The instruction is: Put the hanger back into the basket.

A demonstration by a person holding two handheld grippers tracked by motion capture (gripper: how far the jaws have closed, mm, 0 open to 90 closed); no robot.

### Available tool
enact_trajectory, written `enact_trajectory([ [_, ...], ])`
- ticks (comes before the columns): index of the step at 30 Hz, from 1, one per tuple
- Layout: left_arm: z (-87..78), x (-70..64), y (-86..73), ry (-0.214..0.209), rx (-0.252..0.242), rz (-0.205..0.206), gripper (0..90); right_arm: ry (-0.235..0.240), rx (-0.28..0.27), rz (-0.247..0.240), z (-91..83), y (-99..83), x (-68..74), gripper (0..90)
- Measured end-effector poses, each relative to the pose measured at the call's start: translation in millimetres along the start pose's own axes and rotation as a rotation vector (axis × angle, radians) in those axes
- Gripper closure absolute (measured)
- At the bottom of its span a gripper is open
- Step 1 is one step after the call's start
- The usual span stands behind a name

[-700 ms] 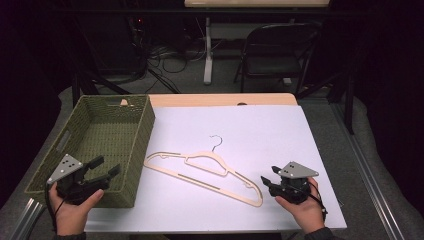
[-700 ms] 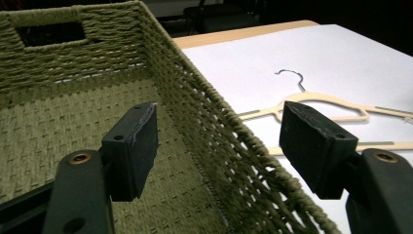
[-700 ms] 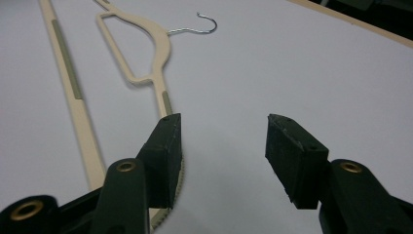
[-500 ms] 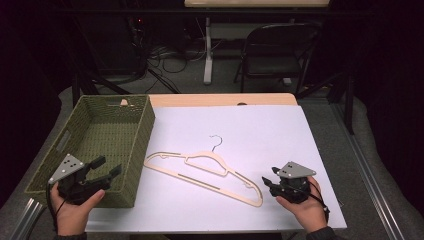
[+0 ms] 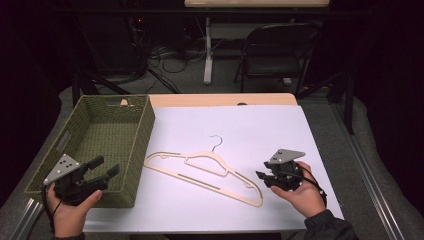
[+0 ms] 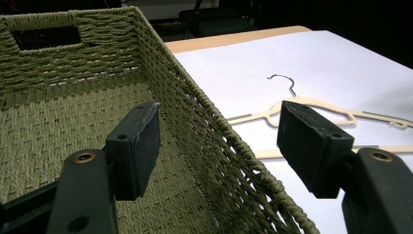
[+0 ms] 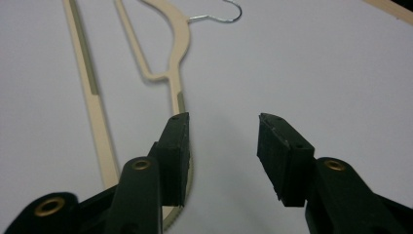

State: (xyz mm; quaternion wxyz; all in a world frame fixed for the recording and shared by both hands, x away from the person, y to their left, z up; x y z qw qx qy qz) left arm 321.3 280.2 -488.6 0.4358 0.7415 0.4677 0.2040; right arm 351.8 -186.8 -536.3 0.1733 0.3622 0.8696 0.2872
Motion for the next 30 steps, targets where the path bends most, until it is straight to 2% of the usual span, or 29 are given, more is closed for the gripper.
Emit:
enact_trajectory([
  [7,0.8,-0.5,0.0,-0.012,0.002,-0.007,32.4,0.073,-0.042,0.006,-3.7,36.9,-5.3,49.7],
  [11,2.0,-0.9,-0.5,-0.016,0.003,-0.010,32.4,0.105,-0.043,0.003,-2.5,54.3,-6.3,49.5],
  [20,1.2,0.3,-0.5,-0.013,0.004,-0.009,32.4,0.122,0.027,-0.050,2.6,79.2,-8.0,51.6],
  [23,0.7,1.0,-0.6,-0.014,0.002,-0.011,32.4,0.159,0.053,-0.079,3.4,89.8,-6.1,53.6],
  [24,0.6,1.2,-0.6,-0.012,0.002,-0.012,32.4,0.165,0.035,-0.078,5.6,94.8,-5.4,54.5],
  [26,0.5,1.4,-0.6,-0.013,0.001,-0.011,32.4,0.173,0.049,-0.084,6.3,97.8,-4.8,56.4],
  [27,0.5,1.5,-0.7,-0.013,0.001,-0.012,32.4,0.188,0.066,-0.091,7.3,100.4,-3.6,56.9],
  [28,0.3,1.6,-0.6,-0.013,0.001,-0.011,32.4,0.209,0.107,-0.113,11.4,105.4,0.2,56.7],
  [29,0.3,1.6,-0.6,-0.013,0.001,-0.011,32.4,0.209,0.107,-0.113,11.4,105.4,0.2,56.7],
  [30,-0.1,1.9,-0.4,-0.010,-0.002,-0.016,32.4,0.202,0.132,-0.139,16.3,109.9,2.6,55.6],
])
Point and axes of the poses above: each handheld gripper's, and its own axes: z roughly forward along the jaws, y roughly out of its top, x roughly to its left, the point moved 8 cm from there along z, roughly forward along the jaws, and after that the axes turned 8 degrees about x, right-handed, at the moved point
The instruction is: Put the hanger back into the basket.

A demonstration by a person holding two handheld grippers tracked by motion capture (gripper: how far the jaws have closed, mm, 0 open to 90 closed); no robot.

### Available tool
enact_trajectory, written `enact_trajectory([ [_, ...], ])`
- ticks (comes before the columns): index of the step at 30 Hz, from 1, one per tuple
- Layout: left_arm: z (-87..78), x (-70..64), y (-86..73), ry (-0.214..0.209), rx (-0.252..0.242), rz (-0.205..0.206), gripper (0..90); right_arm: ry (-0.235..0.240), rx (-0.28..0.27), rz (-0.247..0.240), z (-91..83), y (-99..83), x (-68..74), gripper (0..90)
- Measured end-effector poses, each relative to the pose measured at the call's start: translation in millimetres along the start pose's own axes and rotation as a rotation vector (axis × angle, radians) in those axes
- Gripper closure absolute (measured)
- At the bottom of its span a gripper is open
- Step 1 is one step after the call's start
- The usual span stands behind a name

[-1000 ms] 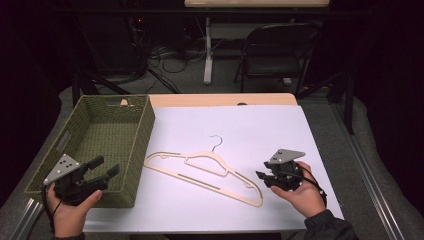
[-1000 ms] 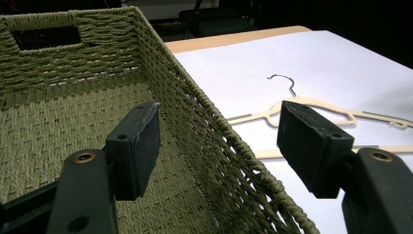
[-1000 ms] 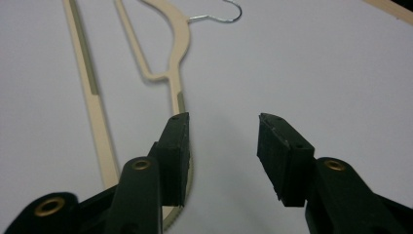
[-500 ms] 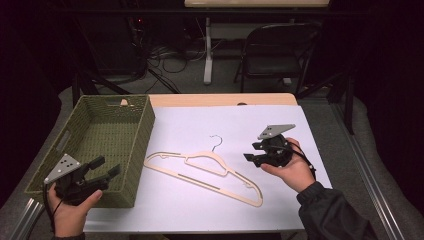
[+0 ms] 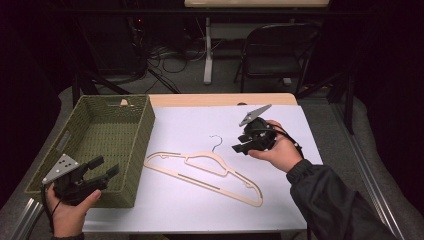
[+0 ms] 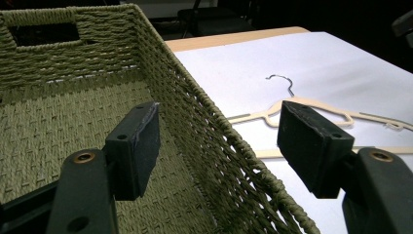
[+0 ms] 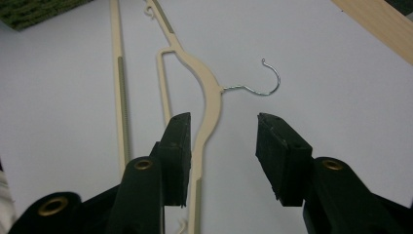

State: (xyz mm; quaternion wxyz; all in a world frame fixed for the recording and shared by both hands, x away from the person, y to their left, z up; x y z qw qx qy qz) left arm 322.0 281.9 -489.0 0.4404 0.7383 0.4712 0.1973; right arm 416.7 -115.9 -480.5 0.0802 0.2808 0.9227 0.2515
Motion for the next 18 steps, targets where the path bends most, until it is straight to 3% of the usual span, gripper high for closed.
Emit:
enact_trajectory([
  [1,0.0,0.0,0.0,0.000,0.000,0.000,32.4,-0.013,-0.050,0.000,5.2,5.4,0.2,55.7],
  [2,-0.3,0.1,0.2,0.000,-0.002,-0.001,32.4,0.003,-0.006,-0.007,8.1,6.5,2.2,56.1],
  [5,-0.4,0.1,0.2,0.000,-0.003,-0.001,32.4,0.001,0.001,-0.033,17.8,10.8,4.5,56.4],
  [8,0.4,0.2,-0.6,-0.003,0.002,-0.001,32.4,0.021,0.072,-0.058,32.4,12.7,11.0,57.1],
  [9,0.7,0.3,-0.9,-0.004,0.003,0.000,32.4,0.020,0.056,-0.055,36.3,14.4,12.9,57.4],
  [18,2.2,-0.1,-1.7,-0.006,0.009,0.000,32.4,0.045,0.107,-0.088,60.3,17.9,23.6,59.6],
])
Point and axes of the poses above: each handheld gripper's, and its own axes: z roughly forward along the jaws, y roughly out of its top, x roughly to its left, the point moved 8 cm from there along z, roughly forward along the jaws, and after that the axes turned 8 degrees about x, right-handed, at the moved point
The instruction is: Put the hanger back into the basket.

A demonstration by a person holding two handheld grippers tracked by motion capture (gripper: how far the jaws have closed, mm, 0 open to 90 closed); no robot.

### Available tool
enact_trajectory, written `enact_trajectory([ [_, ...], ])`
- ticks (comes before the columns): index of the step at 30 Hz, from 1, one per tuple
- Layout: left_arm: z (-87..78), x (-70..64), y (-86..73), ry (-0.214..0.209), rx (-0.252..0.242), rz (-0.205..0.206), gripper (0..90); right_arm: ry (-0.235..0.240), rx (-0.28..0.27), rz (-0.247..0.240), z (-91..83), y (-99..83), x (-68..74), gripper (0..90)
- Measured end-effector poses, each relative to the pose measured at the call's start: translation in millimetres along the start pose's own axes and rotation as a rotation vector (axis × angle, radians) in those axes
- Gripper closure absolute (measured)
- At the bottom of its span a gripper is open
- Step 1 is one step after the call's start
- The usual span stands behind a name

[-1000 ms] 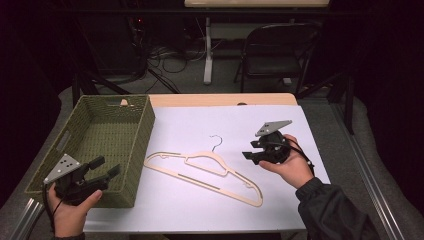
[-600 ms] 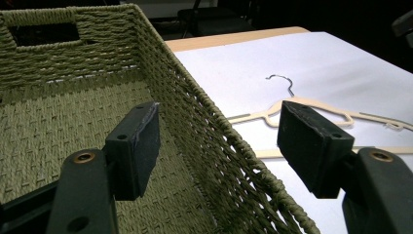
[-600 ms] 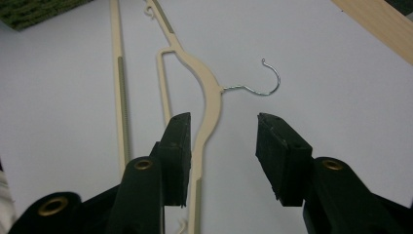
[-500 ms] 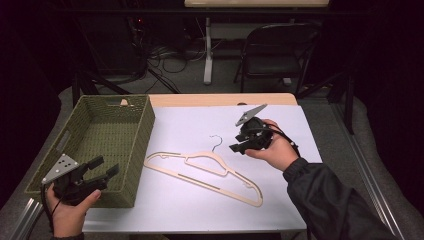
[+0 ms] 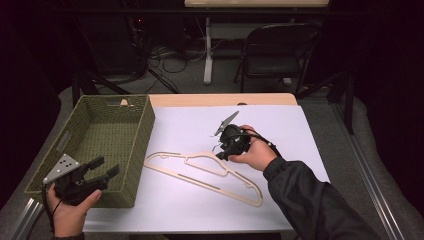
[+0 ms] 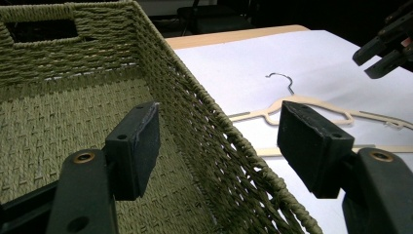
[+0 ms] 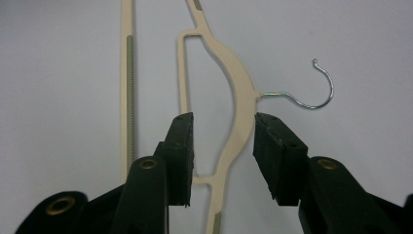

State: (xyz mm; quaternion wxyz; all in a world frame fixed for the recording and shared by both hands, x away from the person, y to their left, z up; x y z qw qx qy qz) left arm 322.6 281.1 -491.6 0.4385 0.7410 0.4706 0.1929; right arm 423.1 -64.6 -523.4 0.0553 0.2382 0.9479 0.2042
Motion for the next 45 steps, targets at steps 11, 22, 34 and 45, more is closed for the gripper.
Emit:
enact_trajectory([
  [11,1.4,-0.5,-1.0,0.000,0.010,0.006,32.4,0.033,0.060,-0.035,21.0,2.9,8.2,64.1],
  [22,2.4,-0.9,-1.6,-0.001,0.014,0.008,32.4,0.064,0.120,-0.072,37.5,0.9,17.0,64.2],
  [34,2.3,-0.2,-1.8,0.003,0.013,0.006,32.4,0.042,0.159,-0.109,49.7,-0.8,20.7,65.1],
  [45,3.0,0.2,-2.6,0.005,0.017,0.005,32.4,0.055,0.221,-0.130,66.7,-6.2,23.0,70.3],
])
Point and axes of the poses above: each handheld gripper's, and its own axes: z roughly forward along the jaws, y roughly out of its top, x roughly to its left, the point moved 8 cm from there along z, roughly forward along the jaws, and after that the axes turned 8 degrees about x, right-handed, at the moved point
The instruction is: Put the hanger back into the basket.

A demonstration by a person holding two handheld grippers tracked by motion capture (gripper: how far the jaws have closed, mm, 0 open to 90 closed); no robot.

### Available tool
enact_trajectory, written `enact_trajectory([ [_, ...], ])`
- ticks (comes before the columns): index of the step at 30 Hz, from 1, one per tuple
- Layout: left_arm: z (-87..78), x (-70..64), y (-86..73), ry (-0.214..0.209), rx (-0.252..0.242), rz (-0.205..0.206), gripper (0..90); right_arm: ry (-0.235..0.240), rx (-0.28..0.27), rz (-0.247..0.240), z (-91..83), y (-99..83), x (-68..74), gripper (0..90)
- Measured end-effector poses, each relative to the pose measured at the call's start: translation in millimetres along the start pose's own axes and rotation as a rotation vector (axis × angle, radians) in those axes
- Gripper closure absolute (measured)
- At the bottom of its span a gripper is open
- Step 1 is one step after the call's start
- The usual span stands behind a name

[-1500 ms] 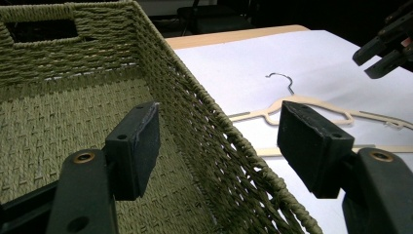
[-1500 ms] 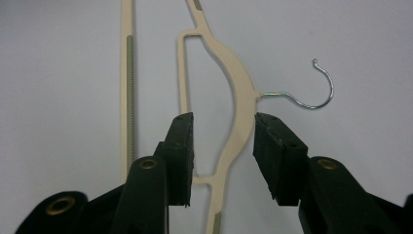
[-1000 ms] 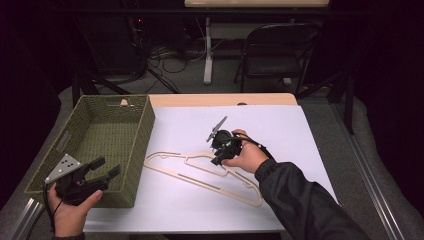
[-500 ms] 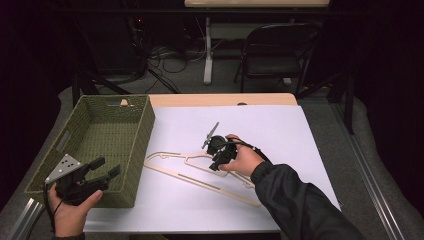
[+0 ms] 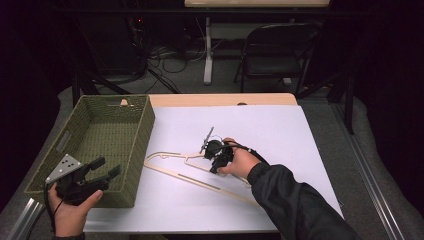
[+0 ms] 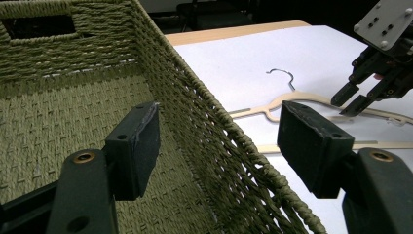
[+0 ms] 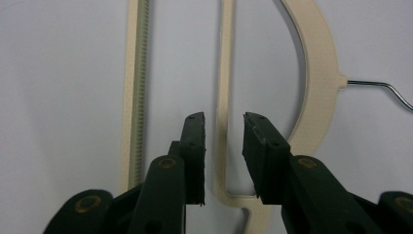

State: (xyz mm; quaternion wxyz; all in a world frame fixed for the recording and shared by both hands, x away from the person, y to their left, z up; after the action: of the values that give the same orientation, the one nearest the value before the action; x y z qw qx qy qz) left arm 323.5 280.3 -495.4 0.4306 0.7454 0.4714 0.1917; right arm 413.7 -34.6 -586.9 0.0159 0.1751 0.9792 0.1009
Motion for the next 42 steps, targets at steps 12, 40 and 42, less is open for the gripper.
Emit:
enact_trajectory([
  [12,1.4,0.4,-1.0,0.004,0.006,0.001,32.4,0.027,0.050,0.004,12.9,-1.4,0.6,75.5],
  [40,-0.1,2.1,-0.5,0.011,-0.005,-0.005,33.0,-0.022,0.120,0.018,19.8,-1.6,-0.2,84.9],
  [42,-0.2,2.3,-0.7,0.012,-0.004,-0.004,33.0,-0.023,0.120,0.016,19.8,-1.6,-0.2,85.0],
])
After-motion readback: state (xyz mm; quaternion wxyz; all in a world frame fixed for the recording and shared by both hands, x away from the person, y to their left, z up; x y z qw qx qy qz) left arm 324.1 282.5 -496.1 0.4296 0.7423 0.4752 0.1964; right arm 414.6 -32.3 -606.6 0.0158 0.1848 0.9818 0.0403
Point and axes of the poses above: each handheld gripper's, and its own axes: z roughly forward along the jaws, y roughly out of its top, x roughly to its left, the point moved 8 cm from there along z, roughly forward along the jaws, and after that the axes turned 8 degrees about x, right-handed, at the moved point
